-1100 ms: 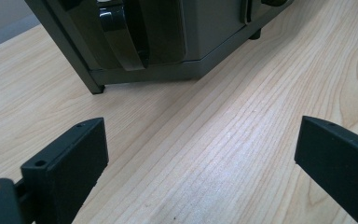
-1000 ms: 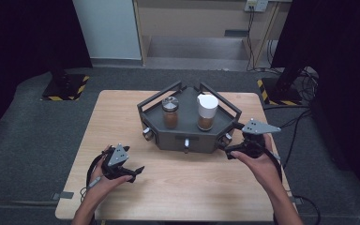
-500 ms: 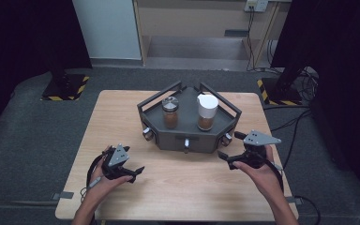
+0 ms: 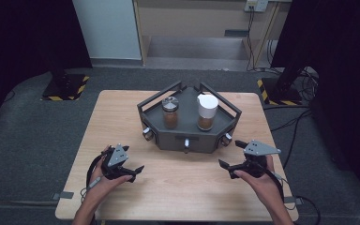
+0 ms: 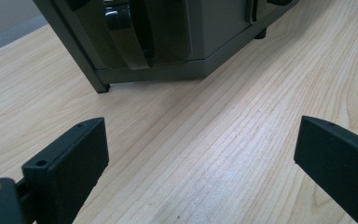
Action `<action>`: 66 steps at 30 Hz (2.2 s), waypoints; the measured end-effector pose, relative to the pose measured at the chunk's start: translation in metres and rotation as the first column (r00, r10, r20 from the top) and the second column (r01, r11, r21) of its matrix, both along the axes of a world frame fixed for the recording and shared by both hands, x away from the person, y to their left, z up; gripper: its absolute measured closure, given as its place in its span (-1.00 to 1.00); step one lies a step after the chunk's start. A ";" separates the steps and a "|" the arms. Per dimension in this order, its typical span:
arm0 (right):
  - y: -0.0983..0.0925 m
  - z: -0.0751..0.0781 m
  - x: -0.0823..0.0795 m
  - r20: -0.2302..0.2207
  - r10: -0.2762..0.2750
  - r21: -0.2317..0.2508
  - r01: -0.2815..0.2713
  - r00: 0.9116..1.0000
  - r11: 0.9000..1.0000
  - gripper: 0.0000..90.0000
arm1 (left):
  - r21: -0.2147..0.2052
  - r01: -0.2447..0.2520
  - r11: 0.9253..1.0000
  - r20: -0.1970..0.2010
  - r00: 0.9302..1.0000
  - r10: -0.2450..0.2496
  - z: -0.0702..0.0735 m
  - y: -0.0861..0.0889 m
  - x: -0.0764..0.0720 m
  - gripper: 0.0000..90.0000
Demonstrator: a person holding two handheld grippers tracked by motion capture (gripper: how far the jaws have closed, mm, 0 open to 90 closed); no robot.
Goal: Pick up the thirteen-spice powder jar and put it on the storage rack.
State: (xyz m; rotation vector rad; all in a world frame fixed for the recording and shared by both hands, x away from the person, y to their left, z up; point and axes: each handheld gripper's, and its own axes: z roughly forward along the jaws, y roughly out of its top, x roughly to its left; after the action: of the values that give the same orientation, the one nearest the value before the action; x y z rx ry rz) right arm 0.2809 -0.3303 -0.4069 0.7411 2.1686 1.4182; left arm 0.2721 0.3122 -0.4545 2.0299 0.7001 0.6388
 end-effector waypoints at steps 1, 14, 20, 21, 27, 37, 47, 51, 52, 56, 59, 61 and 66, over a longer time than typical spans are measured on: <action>-0.001 -0.002 0.000 -0.001 -0.002 0.001 0.002 1.000 1.000 -0.96 | 0.002 0.002 1.000 -0.002 1.000 -0.002 0.000 0.000 0.000 -0.95; -0.006 -0.030 -0.010 -0.022 -0.052 -0.016 0.051 0.998 0.999 -0.96 | 0.006 0.009 1.000 -0.022 1.000 -0.009 -0.001 -0.001 0.004 -0.95; -0.008 -0.039 -0.012 -0.034 -0.068 -0.019 0.067 0.997 0.998 -0.96 | 0.009 0.011 1.000 -0.025 1.000 -0.011 -0.001 -0.002 0.004 -0.95; -0.009 -0.040 -0.012 -0.034 -0.068 -0.019 0.067 0.997 0.998 -0.96 | 0.009 0.011 1.000 -0.025 1.000 -0.011 -0.001 -0.002 0.004 -0.95; -0.014 -0.042 -0.014 -0.041 -0.087 -0.023 0.086 0.995 0.996 -0.96 | 0.010 0.023 1.000 -0.025 0.999 -0.022 -0.002 -0.004 0.006 -0.95; -0.019 -0.047 -0.020 -0.046 -0.132 -0.016 0.131 0.990 0.991 -0.96 | 0.031 0.042 0.999 -0.022 0.999 -0.042 0.000 -0.010 0.008 -0.95; -0.018 -0.048 -0.021 -0.051 -0.148 -0.026 0.147 0.988 0.989 -0.96 | 0.034 0.045 0.998 -0.021 0.999 -0.045 0.000 -0.011 0.008 -0.95; -0.019 -0.047 -0.022 -0.045 -0.149 -0.026 0.148 0.988 0.989 -0.96 | 0.038 0.046 0.998 -0.024 0.999 -0.045 0.000 -0.012 0.008 -0.95; -0.019 -0.047 -0.022 -0.045 -0.150 -0.026 0.149 0.988 0.989 -0.96 | 0.039 0.046 0.998 -0.024 0.999 -0.045 0.000 -0.012 0.008 -0.96; -0.020 -0.047 -0.022 -0.044 -0.153 -0.026 0.152 0.987 0.988 -0.96 | 0.039 0.043 0.998 -0.024 0.999 -0.042 0.000 -0.012 0.008 -0.95; -0.020 -0.047 -0.022 -0.046 -0.158 -0.027 0.157 0.986 0.987 -0.96 | 0.039 0.042 0.998 -0.022 0.999 -0.042 0.000 -0.012 0.008 -0.95; -0.020 -0.048 -0.022 -0.048 -0.161 -0.028 0.159 0.986 0.987 -0.96 | 0.038 0.043 0.998 -0.022 0.999 -0.042 0.000 -0.012 0.008 -0.95; -0.021 -0.049 -0.021 -0.058 -0.170 -0.030 0.168 0.984 0.985 -0.95 | 0.043 0.046 0.998 -0.025 0.999 -0.045 0.000 -0.013 0.009 -0.95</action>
State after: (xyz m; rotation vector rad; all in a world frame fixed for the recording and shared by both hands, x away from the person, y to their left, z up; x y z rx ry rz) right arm 0.2595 -0.3513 -0.4561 0.9460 2.1081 1.2954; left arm 0.2807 0.2995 -0.4549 2.0908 0.6572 0.6088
